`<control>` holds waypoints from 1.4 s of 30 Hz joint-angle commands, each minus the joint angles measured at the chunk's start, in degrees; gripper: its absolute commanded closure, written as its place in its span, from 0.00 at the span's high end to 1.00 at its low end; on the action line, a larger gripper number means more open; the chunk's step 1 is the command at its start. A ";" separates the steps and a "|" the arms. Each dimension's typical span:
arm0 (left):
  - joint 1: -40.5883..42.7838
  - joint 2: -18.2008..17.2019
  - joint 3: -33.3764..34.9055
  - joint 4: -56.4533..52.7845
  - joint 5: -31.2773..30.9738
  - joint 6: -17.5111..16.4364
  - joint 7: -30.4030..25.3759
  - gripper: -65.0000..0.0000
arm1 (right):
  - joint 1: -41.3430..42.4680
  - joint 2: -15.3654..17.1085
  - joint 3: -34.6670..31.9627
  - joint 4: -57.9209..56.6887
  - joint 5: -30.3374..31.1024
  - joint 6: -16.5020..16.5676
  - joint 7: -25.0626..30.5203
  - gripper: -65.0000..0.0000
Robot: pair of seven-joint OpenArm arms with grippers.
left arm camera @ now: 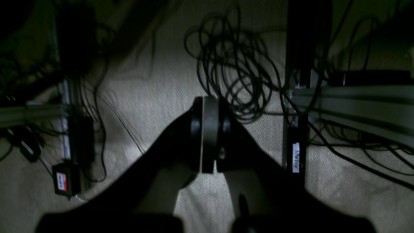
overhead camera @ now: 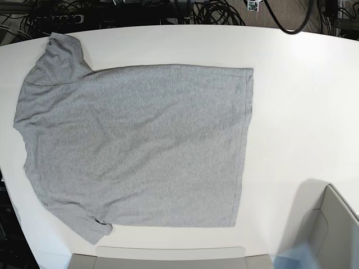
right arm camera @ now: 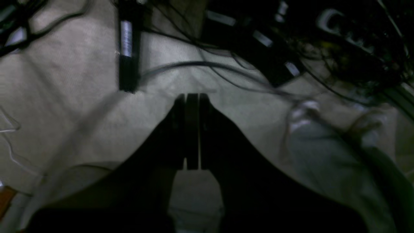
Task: Fold the T-shirt properly
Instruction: 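Move both grippers out from rest toward the shirt's shoulders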
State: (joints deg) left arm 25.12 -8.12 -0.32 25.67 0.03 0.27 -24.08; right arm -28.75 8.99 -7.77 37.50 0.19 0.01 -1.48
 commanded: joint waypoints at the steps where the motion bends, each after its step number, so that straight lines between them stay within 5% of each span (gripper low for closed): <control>1: 1.56 -0.28 -1.05 2.15 -0.08 0.12 0.56 0.00 | -1.88 0.19 -0.19 2.55 0.12 0.38 0.82 0.00; 4: 4.72 0.52 -4.56 8.92 -0.08 0.03 5.31 0.00 | -6.37 1.25 -0.27 10.55 0.12 0.38 -2.79 0.00; 12: 15.18 2.27 -11.24 30.37 -0.08 0.03 6.45 0.00 | -17.62 4.59 0.25 26.64 0.21 0.30 -5.16 0.00; 18: 22.92 2.19 -11.33 44.44 -0.08 0.03 10.41 0.00 | -26.50 5.64 8.52 37.80 0.56 0.30 -4.81 0.00; 27: 29.34 1.92 -11.42 59.30 -0.08 -0.05 11.02 0.00 | -37.05 11.97 15.37 53.71 16.91 0.30 -5.16 0.00; 42: 31.36 2.27 -15.90 83.30 -0.08 0.12 16.21 0.00 | -38.10 9.51 32.17 80.79 18.58 0.30 -13.95 0.00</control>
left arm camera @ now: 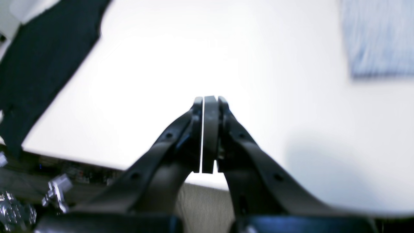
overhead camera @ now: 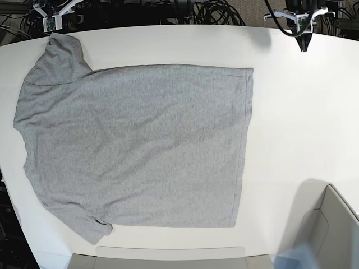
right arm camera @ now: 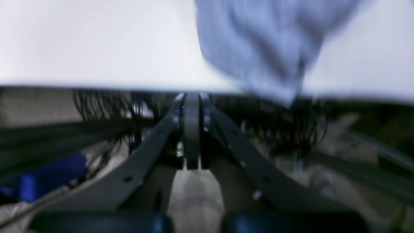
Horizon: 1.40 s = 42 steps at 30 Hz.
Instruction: Fold the T-shirt properly
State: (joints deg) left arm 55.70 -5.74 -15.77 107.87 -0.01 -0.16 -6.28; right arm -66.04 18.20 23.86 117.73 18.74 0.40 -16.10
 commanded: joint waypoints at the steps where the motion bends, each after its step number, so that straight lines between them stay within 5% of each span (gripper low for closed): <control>1: 0.43 -0.11 -0.10 2.32 -0.03 0.56 -1.58 0.00 | -0.46 0.49 0.80 0.73 0.03 -0.10 0.67 0.00; 4: -2.12 0.16 0.17 6.81 -0.03 0.38 -1.50 0.00 | 1.38 3.12 0.36 0.73 0.20 0.08 -0.12 0.00; 9: -7.31 2.09 0.43 9.09 -0.03 0.38 -2.02 0.00 | 7.45 4.62 0.98 0.73 5.21 0.34 -10.94 0.00; 17: -15.48 0.07 6.50 9.18 -0.03 0.38 -1.41 0.00 | 16.41 3.21 12.93 0.73 26.22 0.69 -24.83 0.00; 20: -18.65 -2.04 8.78 9.27 -0.03 0.30 0.09 0.00 | 18.96 0.40 18.03 0.73 29.74 7.46 -29.22 0.00; 25: -21.90 -3.36 12.74 9.27 -0.03 0.21 0.61 0.00 | 24.50 -4.97 28.41 0.55 27.81 28.39 -36.96 0.00; 27: -22.60 -3.10 13.00 9.27 -0.03 0.21 1.23 0.00 | 27.67 -6.46 31.92 0.55 23.68 33.84 -39.16 0.00; 31: -23.04 -3.36 13.18 9.18 -0.03 0.21 2.11 0.00 | 29.86 -6.72 32.89 0.55 14.88 34.45 -39.95 0.00; 37: -24.10 -5.12 14.76 9.18 -0.03 -0.41 2.20 0.00 | 29.69 -6.81 33.24 0.11 14.09 34.45 -39.95 0.05; 42: -23.83 -4.94 15.99 9.18 -0.03 -7.79 2.20 0.00 | 28.81 -6.55 32.80 -4.46 14.27 34.98 -40.21 0.20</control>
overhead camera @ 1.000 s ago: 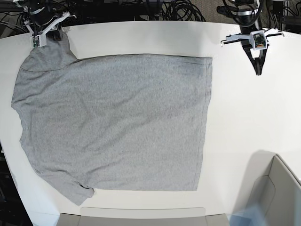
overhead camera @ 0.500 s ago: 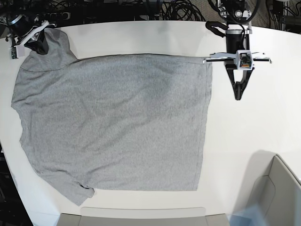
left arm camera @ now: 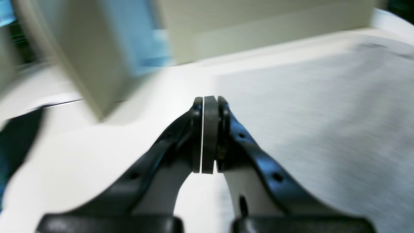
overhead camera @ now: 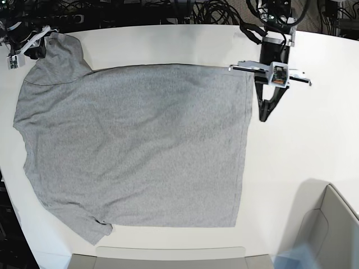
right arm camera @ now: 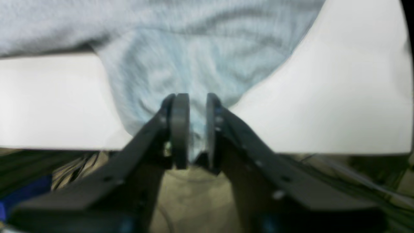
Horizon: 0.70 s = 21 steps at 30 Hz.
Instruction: Fold the T-shirt properly
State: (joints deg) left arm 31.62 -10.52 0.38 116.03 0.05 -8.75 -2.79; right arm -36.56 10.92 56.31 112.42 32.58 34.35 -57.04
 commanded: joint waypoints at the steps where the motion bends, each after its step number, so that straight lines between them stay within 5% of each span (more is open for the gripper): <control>1: 0.34 -0.07 -0.16 1.03 -0.10 0.09 -1.21 0.00 | -0.94 0.73 -0.09 -0.20 0.52 1.12 0.82 0.22; 6: 0.43 0.02 -0.16 1.03 -0.10 -0.61 0.98 0.00 | 0.47 2.14 -0.62 -10.05 0.61 5.65 1.70 0.20; 21: 2.45 0.11 -0.07 1.03 -0.10 -0.70 1.78 0.00 | 5.92 5.39 -0.53 -21.04 0.26 5.65 3.54 0.17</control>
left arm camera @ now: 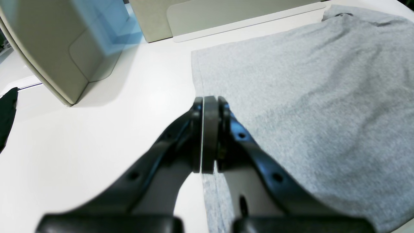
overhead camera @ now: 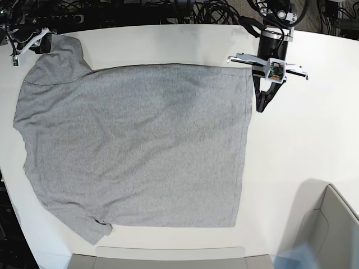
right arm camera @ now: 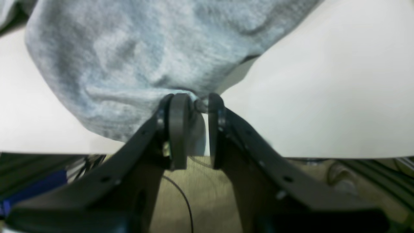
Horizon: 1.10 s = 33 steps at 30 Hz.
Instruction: Fold the T-shirt properly
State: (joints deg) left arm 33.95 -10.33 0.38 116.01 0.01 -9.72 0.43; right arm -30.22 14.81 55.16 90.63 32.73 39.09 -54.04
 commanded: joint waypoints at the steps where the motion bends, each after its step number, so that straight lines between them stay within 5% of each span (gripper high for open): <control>1: 0.11 -0.09 -0.07 1.05 -0.05 0.26 -1.44 0.00 | -0.42 1.94 0.98 -0.21 0.10 0.91 0.55 0.17; 9: 0.99 -0.09 1.86 1.05 0.03 0.44 -1.35 0.09 | 0.46 2.38 5.64 -1.53 0.10 0.91 0.55 0.17; 14: 1.96 -0.44 4.58 1.14 0.03 0.26 -1.35 0.11 | -0.16 1.50 8.54 13.94 -0.60 0.91 4.15 0.16; 18: 1.69 -0.35 5.90 1.14 0.03 0.26 -1.35 0.10 | 3.89 0.53 10.21 28.54 -8.16 0.91 4.41 0.16; 20: 1.61 0.00 6.87 1.14 0.03 0.26 -1.35 0.10 | 5.82 2.82 9.06 27.83 -11.06 0.91 5.12 0.16; 25: -0.24 0.00 9.16 1.14 0.03 0.35 -1.35 0.10 | 10.22 10.82 2.56 28.10 -21.17 0.91 6.26 0.16; 28: -0.59 0.00 9.68 1.05 0.12 0.44 -1.35 0.10 | 16.28 13.19 -8.34 28.01 -32.60 0.91 5.56 0.16; 33: -2.26 -0.09 9.86 1.05 0.30 0.44 -0.56 0.10 | 26.31 12.84 -34.98 25.46 -56.86 -12.59 3.98 0.16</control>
State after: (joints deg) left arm 31.29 -10.48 10.17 116.09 0.05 -9.47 1.06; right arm -4.32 26.48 19.03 115.42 -23.66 27.14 -50.46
